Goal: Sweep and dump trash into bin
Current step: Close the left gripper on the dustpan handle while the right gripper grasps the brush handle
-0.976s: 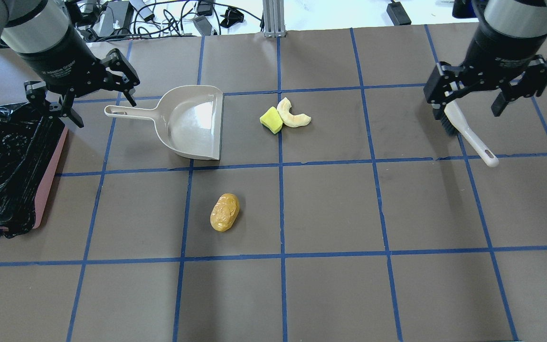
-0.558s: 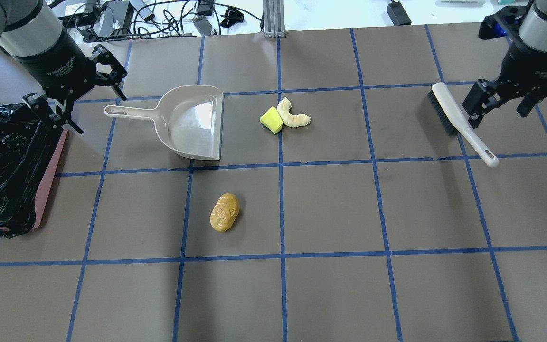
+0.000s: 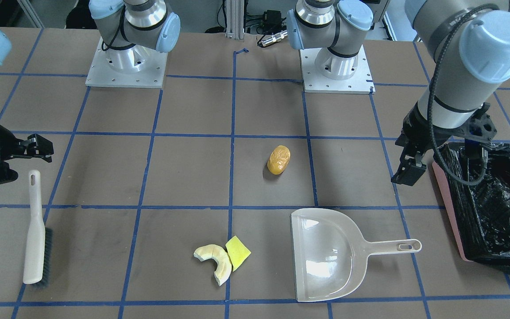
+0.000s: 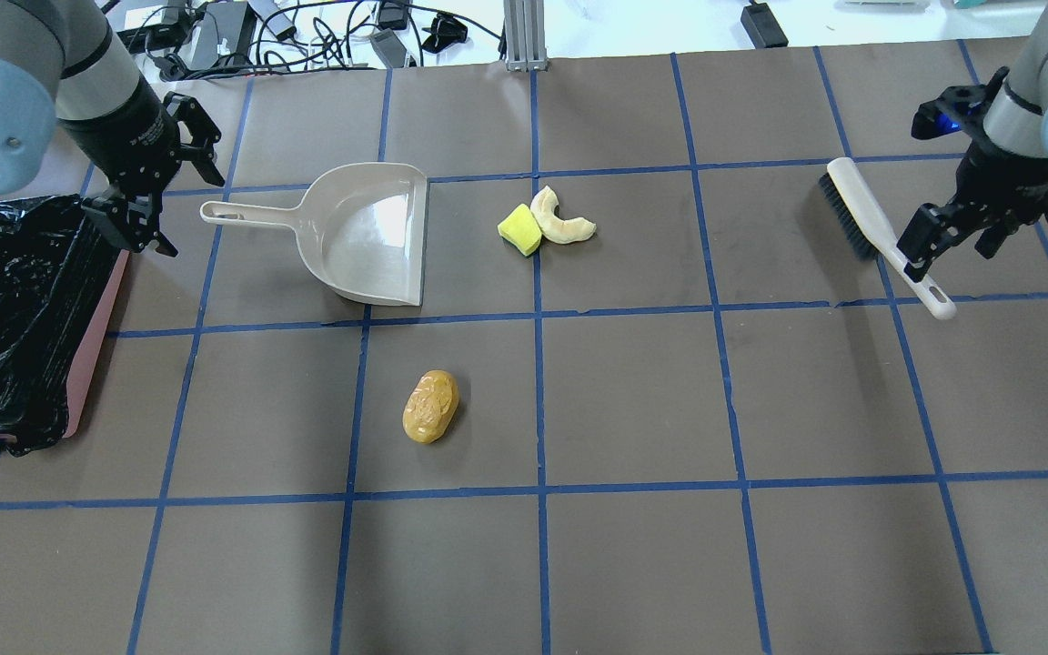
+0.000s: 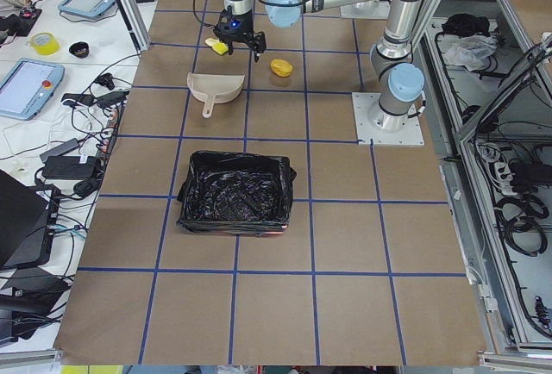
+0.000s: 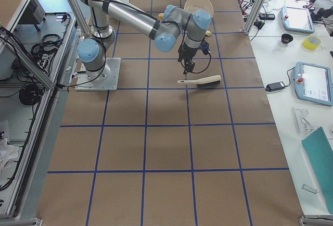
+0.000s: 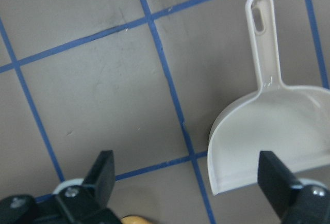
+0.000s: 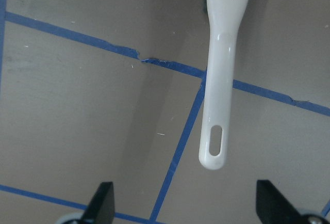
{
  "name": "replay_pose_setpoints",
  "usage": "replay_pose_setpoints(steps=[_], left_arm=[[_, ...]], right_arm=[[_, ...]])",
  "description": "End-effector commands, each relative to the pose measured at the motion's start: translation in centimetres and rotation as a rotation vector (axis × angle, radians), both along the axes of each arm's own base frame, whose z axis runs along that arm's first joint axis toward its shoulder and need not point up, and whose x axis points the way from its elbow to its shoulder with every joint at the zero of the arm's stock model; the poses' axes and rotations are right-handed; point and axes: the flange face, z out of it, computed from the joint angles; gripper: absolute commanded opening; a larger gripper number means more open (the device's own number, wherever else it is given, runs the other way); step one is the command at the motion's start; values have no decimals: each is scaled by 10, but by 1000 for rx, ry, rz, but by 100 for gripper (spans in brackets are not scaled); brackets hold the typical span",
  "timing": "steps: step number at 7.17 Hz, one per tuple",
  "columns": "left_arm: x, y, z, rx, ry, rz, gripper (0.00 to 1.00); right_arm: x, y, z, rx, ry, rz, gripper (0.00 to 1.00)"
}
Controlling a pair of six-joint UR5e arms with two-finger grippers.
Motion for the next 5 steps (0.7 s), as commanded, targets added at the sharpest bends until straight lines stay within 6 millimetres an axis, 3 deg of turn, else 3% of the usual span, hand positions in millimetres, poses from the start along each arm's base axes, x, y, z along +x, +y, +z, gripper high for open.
replay_pose_setpoints(steps=[1, 2, 4, 5], left_arm=[[12, -46, -47, -99, -33, 123, 100], [15, -63, -68, -143, -41, 125, 100], [17, -75, -107, -102, -40, 208, 100], [18, -78, -116, -93, -43, 225, 100]], right_arm=[[-24, 14, -50, -46, 13, 28, 94], [-30, 16, -56, -57, 2, 19, 92], [-32, 15, -65, -42, -4, 13, 85], [-32, 15, -66, -42, -4, 13, 78]])
